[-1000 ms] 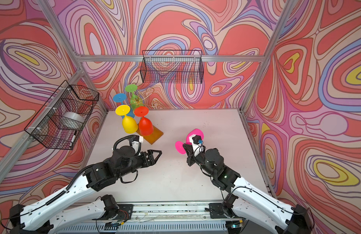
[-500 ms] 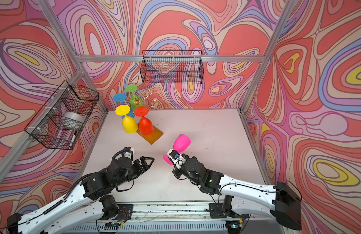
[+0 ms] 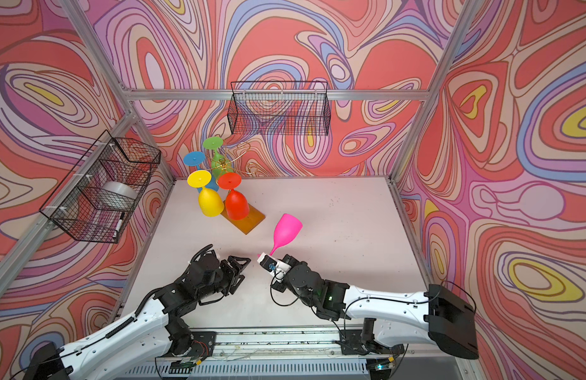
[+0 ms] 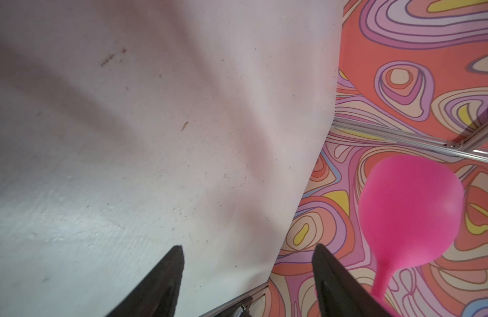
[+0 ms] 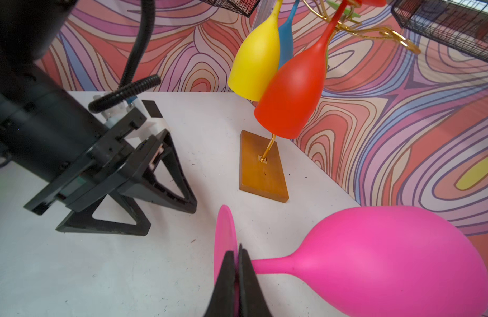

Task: Take the wine glass off the wine glass rack
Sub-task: 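Close the left gripper on the pink glass foot held by the right gripper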

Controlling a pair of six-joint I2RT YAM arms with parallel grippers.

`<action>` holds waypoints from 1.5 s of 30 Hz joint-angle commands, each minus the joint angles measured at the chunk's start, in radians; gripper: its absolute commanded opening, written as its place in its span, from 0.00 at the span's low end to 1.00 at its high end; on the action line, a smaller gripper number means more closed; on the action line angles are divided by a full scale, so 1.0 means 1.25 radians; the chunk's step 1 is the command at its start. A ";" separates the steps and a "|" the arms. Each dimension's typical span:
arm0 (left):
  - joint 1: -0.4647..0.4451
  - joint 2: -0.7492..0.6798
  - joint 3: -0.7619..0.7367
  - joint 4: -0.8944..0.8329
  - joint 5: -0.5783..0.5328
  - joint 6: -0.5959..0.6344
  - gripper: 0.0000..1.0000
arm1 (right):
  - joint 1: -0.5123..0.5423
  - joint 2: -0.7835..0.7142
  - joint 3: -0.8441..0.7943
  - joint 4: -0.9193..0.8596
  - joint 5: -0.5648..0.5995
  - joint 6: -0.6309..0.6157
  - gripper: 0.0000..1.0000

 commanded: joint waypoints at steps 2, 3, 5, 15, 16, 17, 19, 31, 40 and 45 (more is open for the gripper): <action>0.011 -0.036 -0.042 0.059 0.033 -0.099 0.70 | 0.036 0.048 -0.012 0.070 0.061 -0.089 0.00; 0.014 -0.045 -0.048 0.055 0.035 -0.108 0.70 | 0.040 0.060 -0.011 0.076 0.065 -0.098 0.00; 0.022 -0.065 -0.058 0.051 0.040 -0.123 0.68 | 0.047 0.083 -0.007 0.088 0.074 -0.115 0.00; 0.079 -0.106 -0.093 0.040 0.085 -0.188 0.61 | 0.083 0.166 0.007 0.130 0.125 -0.190 0.00; 0.080 -0.102 -0.093 0.044 0.088 -0.191 0.61 | 0.087 0.170 0.007 0.134 0.129 -0.199 0.00; 0.081 -0.096 -0.093 0.046 0.090 -0.196 0.60 | 0.092 0.174 0.009 0.136 0.135 -0.208 0.00; 0.083 -0.080 -0.092 0.049 0.100 -0.204 0.60 | 0.101 0.180 0.012 0.138 0.140 -0.222 0.00; 0.132 0.037 -0.056 0.121 0.216 -0.201 0.55 | 0.128 0.245 0.042 0.156 0.156 -0.278 0.00; 0.153 0.049 -0.020 0.097 0.249 -0.176 0.49 | 0.127 0.292 0.056 0.194 0.149 -0.309 0.00; 0.156 0.051 -0.022 0.102 0.259 -0.178 0.46 | 0.127 0.313 0.060 0.218 0.151 -0.322 0.00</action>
